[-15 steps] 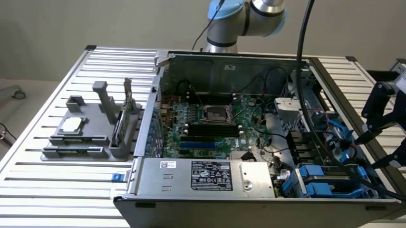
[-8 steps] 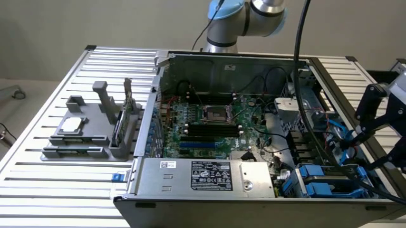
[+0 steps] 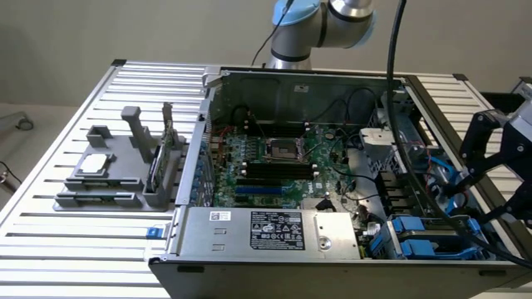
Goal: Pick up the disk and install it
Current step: 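Insert the first disk wire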
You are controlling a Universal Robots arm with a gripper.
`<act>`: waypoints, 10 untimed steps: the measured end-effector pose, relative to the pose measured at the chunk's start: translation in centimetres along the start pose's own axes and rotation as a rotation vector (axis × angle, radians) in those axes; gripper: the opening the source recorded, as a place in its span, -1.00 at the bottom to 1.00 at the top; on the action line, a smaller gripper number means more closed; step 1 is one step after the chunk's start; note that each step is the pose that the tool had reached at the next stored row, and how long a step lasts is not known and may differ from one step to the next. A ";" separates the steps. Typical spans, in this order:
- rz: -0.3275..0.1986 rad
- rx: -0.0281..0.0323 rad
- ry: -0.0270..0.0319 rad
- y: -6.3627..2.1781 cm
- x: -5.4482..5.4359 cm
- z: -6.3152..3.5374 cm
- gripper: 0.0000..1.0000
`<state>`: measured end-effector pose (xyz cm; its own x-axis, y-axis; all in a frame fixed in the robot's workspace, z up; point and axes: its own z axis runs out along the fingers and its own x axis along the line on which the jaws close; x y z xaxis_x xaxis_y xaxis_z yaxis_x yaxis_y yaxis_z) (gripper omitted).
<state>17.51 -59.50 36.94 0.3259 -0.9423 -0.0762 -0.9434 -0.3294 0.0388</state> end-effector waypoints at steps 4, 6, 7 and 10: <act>-0.005 -0.0003 -0.0002 0.36 -0.3 0.05 -0.04; 0.011 0.0014 -0.0018 0.44 -0.3 0.05 -0.04; 0.023 0.0024 -0.0028 0.48 -0.3 0.07 -0.04; 0.061 0.0055 -0.0044 0.52 -0.3 0.07 -0.04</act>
<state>16.91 -59.35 36.92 0.2671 -0.9605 -0.0783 -0.9619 -0.2706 0.0381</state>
